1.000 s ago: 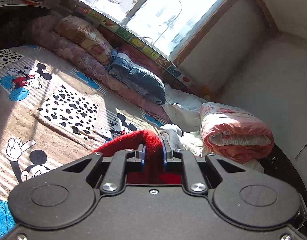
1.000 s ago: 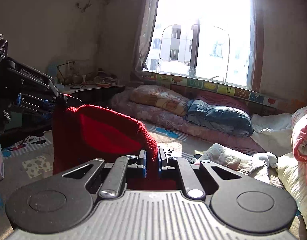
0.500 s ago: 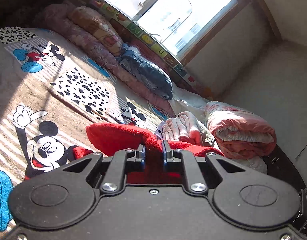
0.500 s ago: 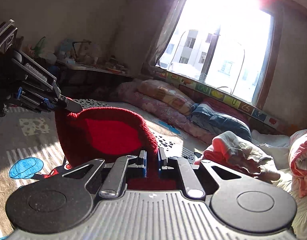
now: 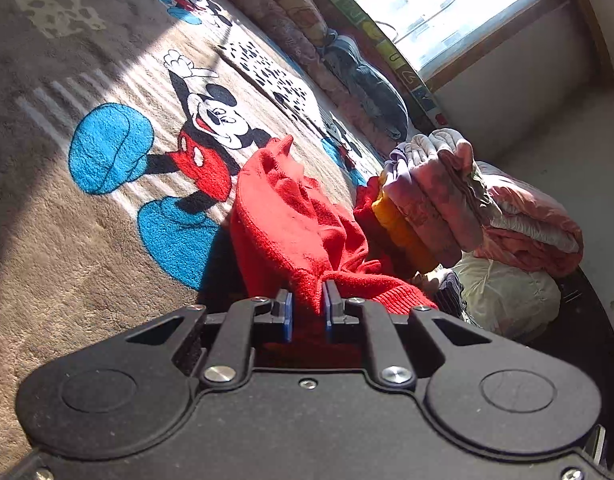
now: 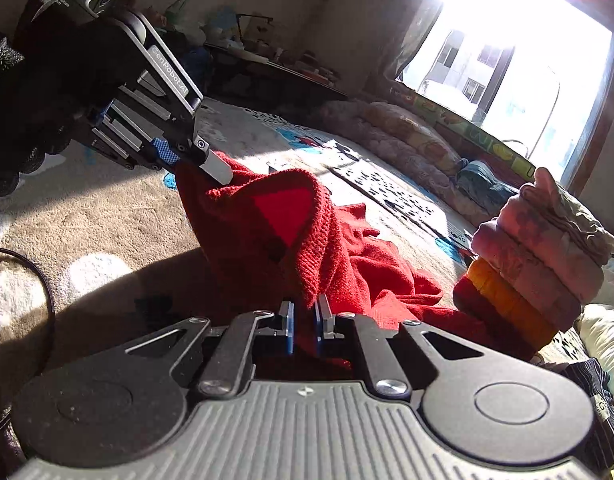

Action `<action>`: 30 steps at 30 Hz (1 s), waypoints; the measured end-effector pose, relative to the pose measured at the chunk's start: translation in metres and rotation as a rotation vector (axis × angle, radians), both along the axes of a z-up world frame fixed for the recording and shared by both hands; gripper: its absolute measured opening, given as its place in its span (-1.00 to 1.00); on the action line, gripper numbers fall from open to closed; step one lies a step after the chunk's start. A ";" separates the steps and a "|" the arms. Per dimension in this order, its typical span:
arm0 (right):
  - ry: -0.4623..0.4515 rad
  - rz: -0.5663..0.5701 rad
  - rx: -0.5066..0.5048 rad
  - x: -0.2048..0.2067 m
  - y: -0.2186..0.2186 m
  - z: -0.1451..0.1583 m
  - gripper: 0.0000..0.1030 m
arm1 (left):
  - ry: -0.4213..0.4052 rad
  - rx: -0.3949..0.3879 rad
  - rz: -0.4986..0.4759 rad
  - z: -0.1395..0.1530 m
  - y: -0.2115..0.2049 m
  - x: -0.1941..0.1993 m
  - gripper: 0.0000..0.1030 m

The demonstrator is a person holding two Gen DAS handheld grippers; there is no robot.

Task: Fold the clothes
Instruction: 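Lift the red sweater with both grippers and shake it open, then lay the sweater flat on the blanket and open both grippers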

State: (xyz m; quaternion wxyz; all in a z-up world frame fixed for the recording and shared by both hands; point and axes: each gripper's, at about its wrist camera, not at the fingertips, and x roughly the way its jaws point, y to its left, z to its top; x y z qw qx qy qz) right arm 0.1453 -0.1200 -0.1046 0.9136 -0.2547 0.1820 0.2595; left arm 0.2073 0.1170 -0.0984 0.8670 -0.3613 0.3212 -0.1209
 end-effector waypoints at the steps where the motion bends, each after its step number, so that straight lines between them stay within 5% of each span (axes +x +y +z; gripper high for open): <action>1: 0.000 -0.001 -0.006 -0.008 0.001 -0.004 -0.78 | 0.003 0.009 0.002 -0.002 0.001 -0.007 -0.77; 6: -0.004 0.002 -0.062 -0.041 0.004 -0.020 -0.78 | 0.035 0.057 0.010 -0.015 0.010 -0.039 -0.78; 14: 0.155 0.043 -0.103 -0.079 0.006 -0.039 -0.59 | 0.172 0.115 0.000 -0.025 0.032 -0.079 -0.72; 17: 0.192 0.026 -0.040 -0.092 -0.005 -0.028 -0.45 | 0.178 0.107 0.037 -0.015 0.059 -0.105 -0.33; 18: 0.211 0.007 0.019 -0.093 -0.013 -0.019 -0.43 | 0.175 0.103 0.049 -0.012 0.065 -0.111 -0.03; 20: 0.276 -0.053 0.192 -0.090 -0.034 0.001 -0.39 | 0.162 0.096 0.064 -0.005 0.071 -0.116 0.12; 23: 0.420 -0.171 0.630 -0.078 -0.084 0.030 -0.29 | 0.143 0.085 0.088 0.006 0.079 -0.124 0.29; 25: 0.510 -0.229 0.966 -0.073 -0.118 0.032 -0.07 | 0.131 0.078 0.103 0.013 0.085 -0.130 0.56; 26: 0.549 -0.251 1.114 -0.071 -0.131 0.026 0.21 | 0.124 0.075 0.111 0.017 0.088 -0.133 0.78; 27: 0.574 -0.276 1.178 -0.068 -0.136 0.016 0.45 | 0.118 0.071 0.119 0.020 0.091 -0.135 0.96; 28: 0.598 -0.302 1.236 -0.064 -0.140 0.007 0.48 | 0.112 0.068 0.127 0.024 0.094 -0.138 0.99; 30: 0.617 -0.371 1.191 -0.055 -0.136 -0.015 0.47 | 0.099 0.061 0.142 0.031 0.100 -0.144 0.99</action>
